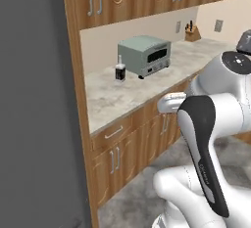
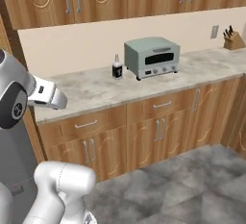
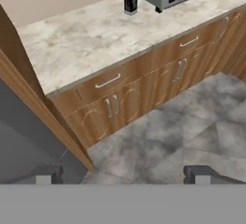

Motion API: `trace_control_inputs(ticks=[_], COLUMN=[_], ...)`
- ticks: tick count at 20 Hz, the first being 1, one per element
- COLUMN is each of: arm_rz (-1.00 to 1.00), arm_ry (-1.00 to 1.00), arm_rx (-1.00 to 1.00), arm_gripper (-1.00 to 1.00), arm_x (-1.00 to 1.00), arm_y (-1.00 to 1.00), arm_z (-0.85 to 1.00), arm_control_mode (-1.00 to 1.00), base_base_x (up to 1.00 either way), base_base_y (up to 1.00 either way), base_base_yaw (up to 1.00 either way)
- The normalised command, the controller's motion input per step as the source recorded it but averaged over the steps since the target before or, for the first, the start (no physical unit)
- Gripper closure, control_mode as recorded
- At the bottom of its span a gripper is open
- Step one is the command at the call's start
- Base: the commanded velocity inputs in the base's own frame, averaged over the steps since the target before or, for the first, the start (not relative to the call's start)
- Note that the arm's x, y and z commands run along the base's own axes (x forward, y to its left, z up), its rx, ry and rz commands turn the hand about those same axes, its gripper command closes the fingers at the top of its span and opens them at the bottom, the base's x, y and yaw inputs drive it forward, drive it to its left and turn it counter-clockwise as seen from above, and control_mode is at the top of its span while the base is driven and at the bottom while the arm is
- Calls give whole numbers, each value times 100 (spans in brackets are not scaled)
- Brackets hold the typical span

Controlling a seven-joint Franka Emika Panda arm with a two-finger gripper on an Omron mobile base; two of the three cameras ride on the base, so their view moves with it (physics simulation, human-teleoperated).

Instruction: Move the drinks to the dining counter.

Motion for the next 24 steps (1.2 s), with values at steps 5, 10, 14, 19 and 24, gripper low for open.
trace_control_inputs(ticks=[5, 10, 14, 19, 24], arm_rz=[0, 0, 0, 0, 0], arm_ry=[0, 0, 0, 0, 0], arm_rx=[0, 0, 0, 0, 0], arm_gripper=[-100, -100, -100, -100, -100], arm_x=[0, 0, 0, 0, 0], arm_y=[0, 0, 0, 0, 0], arm_z=[0, 0, 0, 0, 0], arm_control_mode=[100, 100, 100, 100, 100], base_base_x=[57, 80, 33, 22, 18], base_base_y=[37, -3, -94, -100, -100], base_base_yaw=[4, 2, 32, 42, 43])
